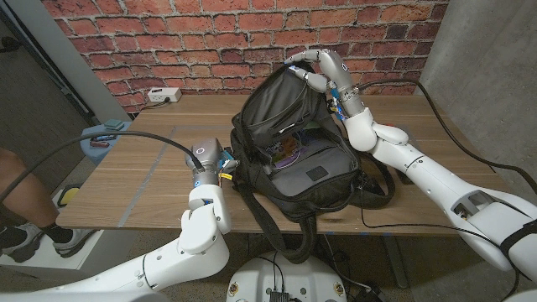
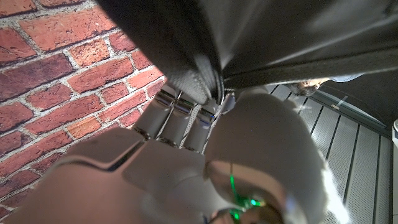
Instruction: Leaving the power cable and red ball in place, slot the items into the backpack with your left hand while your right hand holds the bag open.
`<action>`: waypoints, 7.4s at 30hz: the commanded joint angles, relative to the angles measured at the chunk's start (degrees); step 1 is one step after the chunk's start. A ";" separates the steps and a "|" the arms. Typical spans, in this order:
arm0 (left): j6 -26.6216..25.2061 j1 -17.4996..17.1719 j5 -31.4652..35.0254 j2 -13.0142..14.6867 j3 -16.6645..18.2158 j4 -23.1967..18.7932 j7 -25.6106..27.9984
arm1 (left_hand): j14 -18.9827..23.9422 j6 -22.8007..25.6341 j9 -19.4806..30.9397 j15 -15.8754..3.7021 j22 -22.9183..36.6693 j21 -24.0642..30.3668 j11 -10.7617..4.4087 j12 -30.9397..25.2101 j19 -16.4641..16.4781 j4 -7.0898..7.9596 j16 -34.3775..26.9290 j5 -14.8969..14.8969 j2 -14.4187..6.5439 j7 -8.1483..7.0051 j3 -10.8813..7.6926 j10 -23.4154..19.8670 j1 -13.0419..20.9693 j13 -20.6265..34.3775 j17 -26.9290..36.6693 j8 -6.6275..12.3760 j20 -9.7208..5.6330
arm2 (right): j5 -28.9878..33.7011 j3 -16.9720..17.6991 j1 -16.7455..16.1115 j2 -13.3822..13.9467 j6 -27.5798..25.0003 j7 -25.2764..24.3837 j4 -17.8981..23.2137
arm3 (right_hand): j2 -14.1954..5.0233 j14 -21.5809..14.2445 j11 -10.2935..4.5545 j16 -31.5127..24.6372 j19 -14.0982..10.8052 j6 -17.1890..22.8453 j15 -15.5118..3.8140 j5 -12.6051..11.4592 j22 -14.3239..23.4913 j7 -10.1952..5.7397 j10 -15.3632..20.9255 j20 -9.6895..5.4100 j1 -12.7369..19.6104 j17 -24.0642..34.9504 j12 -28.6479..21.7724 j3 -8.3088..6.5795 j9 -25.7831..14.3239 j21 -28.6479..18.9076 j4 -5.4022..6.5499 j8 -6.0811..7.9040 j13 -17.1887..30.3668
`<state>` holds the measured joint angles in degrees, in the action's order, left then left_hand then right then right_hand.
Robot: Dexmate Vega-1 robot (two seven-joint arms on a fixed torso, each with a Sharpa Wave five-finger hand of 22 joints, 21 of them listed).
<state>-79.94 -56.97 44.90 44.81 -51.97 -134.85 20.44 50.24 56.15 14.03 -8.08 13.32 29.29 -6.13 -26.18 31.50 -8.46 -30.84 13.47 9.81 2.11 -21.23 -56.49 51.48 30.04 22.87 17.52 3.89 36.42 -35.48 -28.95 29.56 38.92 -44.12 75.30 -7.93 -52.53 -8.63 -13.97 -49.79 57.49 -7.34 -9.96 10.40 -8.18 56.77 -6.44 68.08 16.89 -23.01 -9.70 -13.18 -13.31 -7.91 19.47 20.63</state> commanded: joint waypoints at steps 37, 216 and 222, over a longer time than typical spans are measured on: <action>-0.04 -6.86 -2.77 -1.58 4.14 -9.50 0.92 | -0.40 -0.23 0.49 0.48 -0.18 1.23 -0.01 -0.03 -0.93 -0.02 0.60 0.67 -9.00 0.47 0.30 -0.39 7.78 2.84 0.03 -0.07 0.39 | -4.89 -3.34 3.39 -5.19 -4.31 1.84 -5.60 | -0.58 -0.68 0.12 0.24 0.50 0.64 -6.45 -0.44 0.18 0.15 0.59 -4.40 0.26 0.39 0.19 0.29 -0.20 0.22 -0.16 -0.02 0.35; 33.08 8.52 -28.40 -10.53 0.94 5.76 2.26 | -1.46 0.00 1.89 0.91 -0.75 4.47 0.00 1.58 -2.71 -0.41 1.41 1.38 -9.72 0.46 1.05 -0.66 7.51 5.65 1.39 -0.06 0.04 | -15.70 -1.07 -0.81 -5.44 -8.68 6.87 -6.03 | -0.68 -0.72 0.25 0.71 1.06 0.86 -6.41 -0.46 0.13 0.23 0.91 -4.18 0.35 0.89 1.17 0.63 -0.44 0.38 0.01 -0.87 0.89; 32.06 8.89 -27.49 -10.59 0.68 5.56 0.29 | -2.41 -1.13 1.79 1.06 -0.78 4.49 0.25 2.25 -3.19 -0.19 1.91 1.37 -9.62 0.46 1.23 0.48 7.12 5.53 1.39 -0.62 0.22 | -15.88 -0.96 -0.86 -5.48 -8.66 7.03 -6.21 | -0.73 -0.72 0.18 0.73 1.11 0.84 -6.35 -0.45 0.13 0.28 0.91 -4.19 0.30 0.89 1.20 0.64 -0.44 0.40 0.06 -0.90 0.90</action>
<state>-47.14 -48.85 14.88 35.19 -50.63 -130.26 23.32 48.38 55.85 15.81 -7.06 12.52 33.50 -5.86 -24.28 28.53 -8.68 -29.24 14.64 8.72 2.45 -20.03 -56.36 50.42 35.49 24.06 17.19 3.99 20.85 -36.70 -29.72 24.06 29.97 -37.41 69.47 -8.07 -52.73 -8.42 -13.50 -48.87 57.90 -7.14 -10.07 10.42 -7.98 57.13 -6.15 68.38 17.71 -22.02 -9.16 -13.47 -12.81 -7.99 18.47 21.49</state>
